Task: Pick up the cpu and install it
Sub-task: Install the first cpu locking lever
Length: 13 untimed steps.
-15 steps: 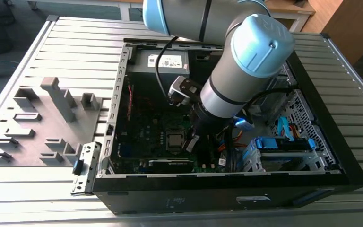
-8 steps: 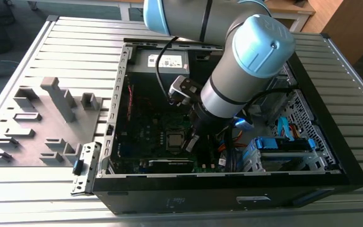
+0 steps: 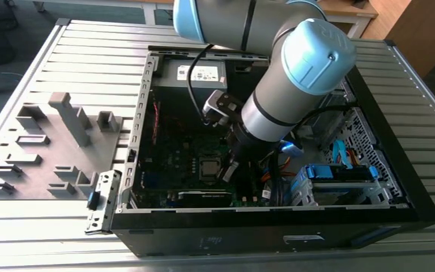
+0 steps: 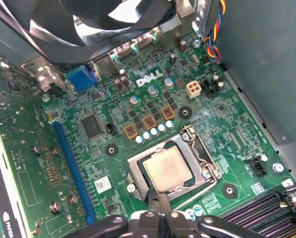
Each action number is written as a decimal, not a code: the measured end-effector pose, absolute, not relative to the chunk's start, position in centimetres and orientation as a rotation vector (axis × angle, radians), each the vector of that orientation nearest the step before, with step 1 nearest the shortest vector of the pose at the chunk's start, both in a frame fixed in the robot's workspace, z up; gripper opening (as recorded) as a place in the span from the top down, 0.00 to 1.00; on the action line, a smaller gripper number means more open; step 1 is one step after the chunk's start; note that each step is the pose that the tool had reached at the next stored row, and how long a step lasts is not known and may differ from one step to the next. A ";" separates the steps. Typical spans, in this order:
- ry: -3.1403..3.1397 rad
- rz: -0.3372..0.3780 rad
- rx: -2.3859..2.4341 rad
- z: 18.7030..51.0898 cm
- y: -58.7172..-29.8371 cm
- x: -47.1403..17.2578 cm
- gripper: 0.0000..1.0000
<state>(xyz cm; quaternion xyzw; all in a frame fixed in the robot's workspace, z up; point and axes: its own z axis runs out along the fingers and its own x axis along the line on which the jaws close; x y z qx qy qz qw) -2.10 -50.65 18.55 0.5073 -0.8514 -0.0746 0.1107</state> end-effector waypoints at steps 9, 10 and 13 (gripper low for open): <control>-2.491 -0.231 1.484 18.5 -50.6 -2.1 0.89; -2.491 -0.231 1.484 18.5 -50.6 -2.1 0.89; -2.491 -0.231 1.484 18.6 -50.7 -2.0 0.89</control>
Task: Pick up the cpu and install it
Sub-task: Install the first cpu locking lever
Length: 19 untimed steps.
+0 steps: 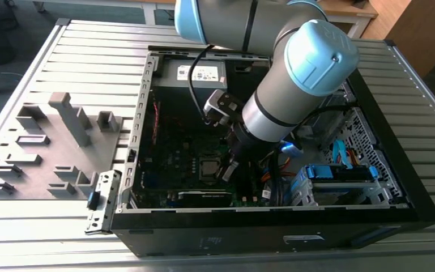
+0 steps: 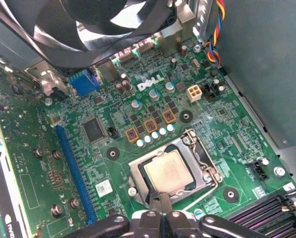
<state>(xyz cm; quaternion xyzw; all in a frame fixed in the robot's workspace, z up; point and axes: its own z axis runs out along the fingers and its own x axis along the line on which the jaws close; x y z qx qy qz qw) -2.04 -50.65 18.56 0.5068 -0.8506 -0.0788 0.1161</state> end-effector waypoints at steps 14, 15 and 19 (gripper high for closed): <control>-2.491 -0.231 1.484 20.3 -50.5 -2.0 0.89; -2.491 -0.230 1.484 20.5 -50.5 -2.0 0.89; -2.491 -0.231 1.484 21.3 -50.2 -2.0 0.89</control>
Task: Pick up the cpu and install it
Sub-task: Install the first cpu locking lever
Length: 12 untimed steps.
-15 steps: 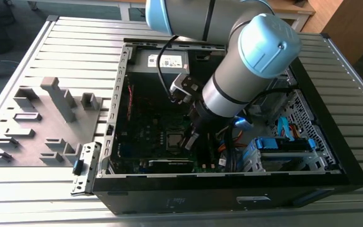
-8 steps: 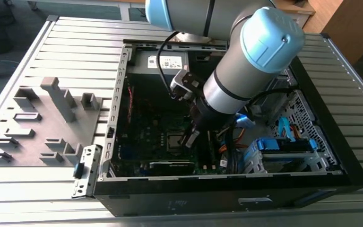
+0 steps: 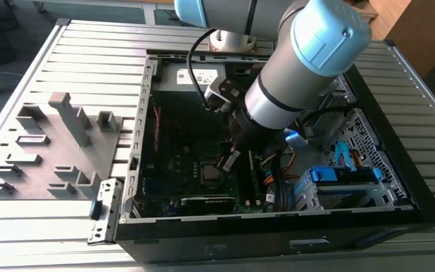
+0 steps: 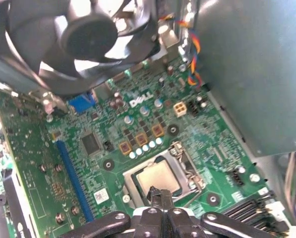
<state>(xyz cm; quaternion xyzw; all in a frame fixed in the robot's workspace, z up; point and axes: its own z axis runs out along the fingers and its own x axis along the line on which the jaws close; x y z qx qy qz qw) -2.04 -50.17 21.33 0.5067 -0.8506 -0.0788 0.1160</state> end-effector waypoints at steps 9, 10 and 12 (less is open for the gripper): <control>-2.491 -0.230 1.484 22.6 -49.0 -2.0 0.89; -2.491 -0.230 1.484 22.7 -48.9 -2.0 0.89; -2.491 -0.228 1.484 22.7 -48.9 -2.0 0.89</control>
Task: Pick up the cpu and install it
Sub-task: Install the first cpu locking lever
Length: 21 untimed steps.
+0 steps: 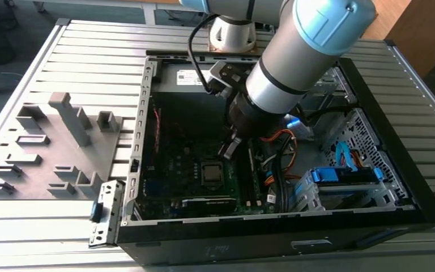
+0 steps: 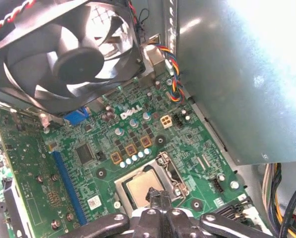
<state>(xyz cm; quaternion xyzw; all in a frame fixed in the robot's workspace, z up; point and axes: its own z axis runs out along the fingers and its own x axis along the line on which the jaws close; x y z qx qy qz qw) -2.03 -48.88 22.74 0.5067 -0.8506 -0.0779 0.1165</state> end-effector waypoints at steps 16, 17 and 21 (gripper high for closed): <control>-2.520 -0.228 1.434 22.3 -48.4 -1.5 0.89; -2.522 -0.228 1.430 22.2 -48.4 -1.4 0.89; -2.530 -0.226 1.415 21.8 -48.4 -1.2 0.89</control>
